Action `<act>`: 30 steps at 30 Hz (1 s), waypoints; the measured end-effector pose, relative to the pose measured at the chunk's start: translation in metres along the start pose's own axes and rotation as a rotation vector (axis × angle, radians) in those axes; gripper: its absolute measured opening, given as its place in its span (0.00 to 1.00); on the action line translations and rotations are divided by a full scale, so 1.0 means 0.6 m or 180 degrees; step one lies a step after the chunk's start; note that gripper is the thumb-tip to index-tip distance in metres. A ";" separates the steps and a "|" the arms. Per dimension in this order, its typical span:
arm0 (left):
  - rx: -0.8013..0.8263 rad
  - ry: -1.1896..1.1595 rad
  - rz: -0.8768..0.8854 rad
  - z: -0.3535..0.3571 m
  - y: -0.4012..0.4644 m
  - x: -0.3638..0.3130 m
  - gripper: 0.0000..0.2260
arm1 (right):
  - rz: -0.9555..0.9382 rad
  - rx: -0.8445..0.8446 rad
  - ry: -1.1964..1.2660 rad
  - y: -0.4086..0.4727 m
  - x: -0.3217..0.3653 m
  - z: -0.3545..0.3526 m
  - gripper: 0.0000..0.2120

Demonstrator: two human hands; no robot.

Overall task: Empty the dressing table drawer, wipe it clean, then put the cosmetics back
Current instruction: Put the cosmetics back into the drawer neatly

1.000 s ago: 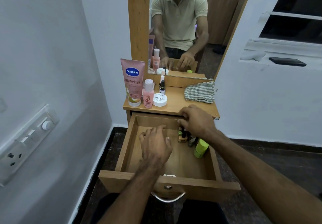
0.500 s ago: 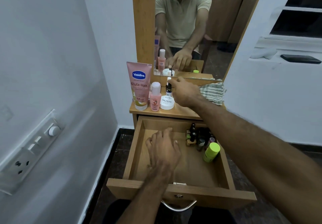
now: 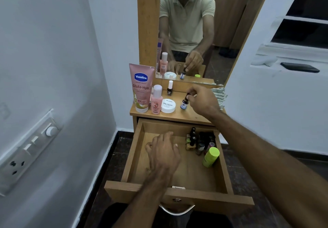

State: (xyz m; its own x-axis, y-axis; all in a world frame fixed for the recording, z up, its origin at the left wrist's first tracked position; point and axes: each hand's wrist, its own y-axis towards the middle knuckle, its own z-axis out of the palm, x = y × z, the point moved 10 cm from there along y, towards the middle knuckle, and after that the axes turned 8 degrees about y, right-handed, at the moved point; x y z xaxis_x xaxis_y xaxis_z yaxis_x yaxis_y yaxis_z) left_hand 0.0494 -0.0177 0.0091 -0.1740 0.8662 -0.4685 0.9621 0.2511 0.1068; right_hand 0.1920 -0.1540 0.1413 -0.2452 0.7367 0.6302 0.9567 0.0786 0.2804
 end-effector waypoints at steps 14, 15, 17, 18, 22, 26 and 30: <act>-0.0161 -0.0433 0.0883 -0.016 -0.017 -0.051 0.18 | -0.0187 0.0977 0.0456 -0.171 -0.020 -0.010 0.10; -0.0162 -0.0333 0.0934 -0.015 -0.018 -0.054 0.18 | -0.0161 0.0984 0.0504 -0.174 -0.023 -0.010 0.10; -0.0166 -0.0183 0.0989 -0.016 -0.020 -0.057 0.16 | -0.0136 0.1063 0.0577 -0.181 -0.026 -0.009 0.10; -0.0180 -0.0141 0.1004 -0.017 -0.021 -0.059 0.16 | -0.0130 0.1103 0.0610 -0.184 -0.028 -0.009 0.10; -0.0147 -0.0031 0.1046 -0.012 -0.021 -0.062 0.16 | -0.0141 0.1023 0.0315 -0.189 -0.047 -0.012 0.08; -0.0174 0.0080 0.0898 -0.013 -0.016 -0.053 0.19 | -0.0019 0.1133 -0.0227 -0.198 -0.083 0.010 0.07; -0.0196 0.0165 0.0704 -0.015 -0.011 -0.043 0.19 | 0.0061 0.1211 -0.0684 -0.211 -0.115 0.037 0.08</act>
State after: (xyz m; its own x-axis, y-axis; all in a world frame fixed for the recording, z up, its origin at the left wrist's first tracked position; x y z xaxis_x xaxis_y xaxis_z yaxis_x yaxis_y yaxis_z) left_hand 0.0459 -0.0379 0.0285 0.0275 0.9237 -0.3822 0.9636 0.0772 0.2558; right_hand 0.0916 -0.1999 0.0462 -0.2272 0.8603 0.4564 0.9603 0.2758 -0.0419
